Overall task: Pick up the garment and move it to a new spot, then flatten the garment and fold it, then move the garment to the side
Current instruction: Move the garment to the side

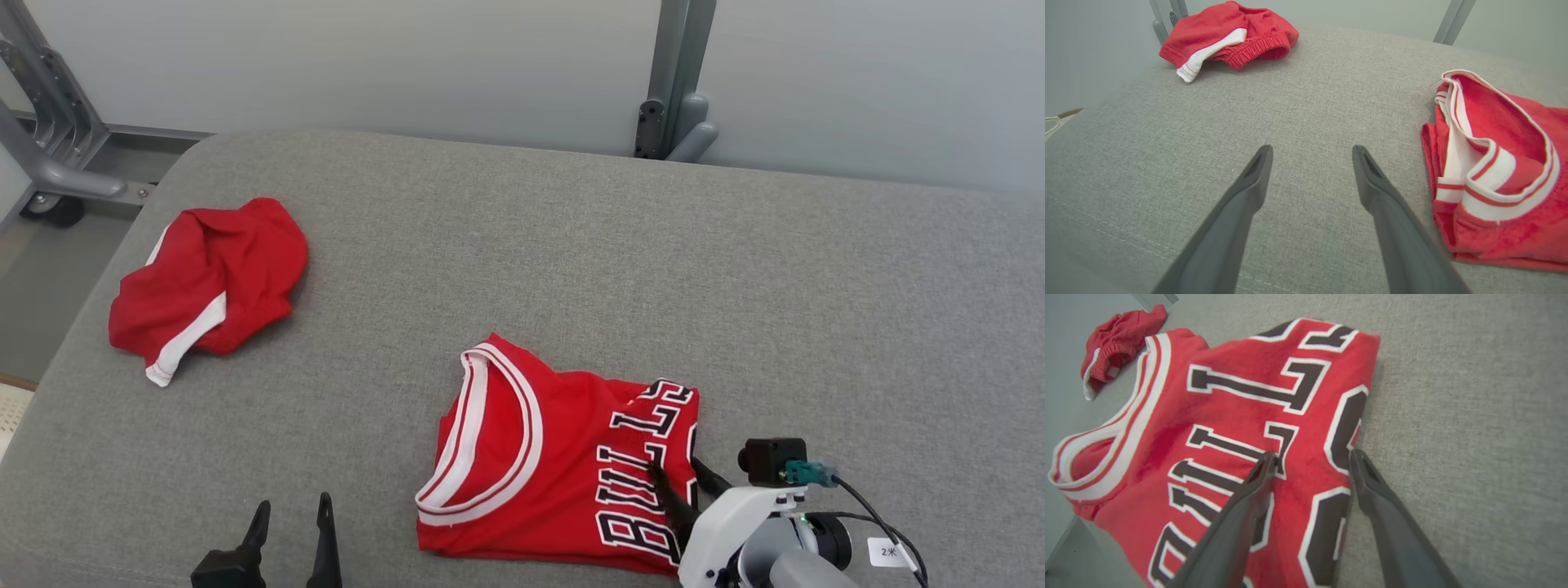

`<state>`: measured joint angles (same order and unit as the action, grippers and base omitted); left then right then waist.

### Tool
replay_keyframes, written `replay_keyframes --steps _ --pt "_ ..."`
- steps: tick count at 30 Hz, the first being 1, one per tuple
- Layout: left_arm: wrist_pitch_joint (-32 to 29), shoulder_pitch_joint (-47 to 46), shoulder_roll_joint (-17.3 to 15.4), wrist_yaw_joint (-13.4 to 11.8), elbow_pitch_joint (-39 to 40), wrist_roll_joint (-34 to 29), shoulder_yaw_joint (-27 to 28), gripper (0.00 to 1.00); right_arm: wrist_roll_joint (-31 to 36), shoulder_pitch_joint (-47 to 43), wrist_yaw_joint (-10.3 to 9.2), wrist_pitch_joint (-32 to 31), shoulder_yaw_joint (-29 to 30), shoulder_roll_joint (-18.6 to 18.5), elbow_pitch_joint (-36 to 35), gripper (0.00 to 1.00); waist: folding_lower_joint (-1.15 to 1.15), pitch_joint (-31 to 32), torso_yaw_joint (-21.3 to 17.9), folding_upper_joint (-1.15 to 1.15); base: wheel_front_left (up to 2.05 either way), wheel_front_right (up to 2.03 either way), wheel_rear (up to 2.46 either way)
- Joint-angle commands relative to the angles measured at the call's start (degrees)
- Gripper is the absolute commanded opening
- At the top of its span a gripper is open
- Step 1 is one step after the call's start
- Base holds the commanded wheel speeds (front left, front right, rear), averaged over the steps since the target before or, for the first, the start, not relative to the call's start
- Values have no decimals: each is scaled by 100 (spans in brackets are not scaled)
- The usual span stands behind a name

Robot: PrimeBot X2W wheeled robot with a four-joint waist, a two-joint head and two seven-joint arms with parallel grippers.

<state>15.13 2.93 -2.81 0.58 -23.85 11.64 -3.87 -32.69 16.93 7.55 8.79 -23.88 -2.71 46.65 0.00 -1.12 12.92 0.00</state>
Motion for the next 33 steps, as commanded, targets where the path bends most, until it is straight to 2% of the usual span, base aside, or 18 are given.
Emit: replay_keyframes --steps 1,2,3,4,11,16,20,26,33 --pt "-2 9 -19 -17 14 44 -11 100 -32 5 -13 -79 -23 -39 102 58 0 1 -19 0 0 0 0" --pt "-2 -8 -19 -19 14 56 -29 100 -70 37 -13 -77 -41 -38 139 41 0 3 -30 0 0 0 0" --pt "-2 -26 -19 -23 17 55 -48 100 -72 60 -12 -81 -61 -36 183 41 0 4 -42 0 0 0 0" --pt "-2 -34 -19 -31 19 58 -56 100 -75 88 -13 -110 -91 -36 234 0 0 8 -54 0 0 0 0" --pt "-2 19 -20 -15 70 32 -17 100 -128 221 -15 240 -32 -58 425 0 0 87 -227 0 0 0 0" --pt "-2 109 -18 53 111 -44 24 100 -80 301 -14 468 121 -62 561 0 0 186 -672 0 0 0 0" --pt "-1 76 -18 92 164 2 -38 100 44 339 -14 556 267 -160 678 0 0 238 -1263 0 0 0 0" --pt "-2 -111 -19 66 236 130 -237 100 179 365 -13 614 373 -268 731 0 0 209 -2352 0 0 0 0" --pt "-2 -350 -19 42 261 189 -445 100 170 411 -12 630 360 -222 627 0 0 50 -3456 0 0 0 0"
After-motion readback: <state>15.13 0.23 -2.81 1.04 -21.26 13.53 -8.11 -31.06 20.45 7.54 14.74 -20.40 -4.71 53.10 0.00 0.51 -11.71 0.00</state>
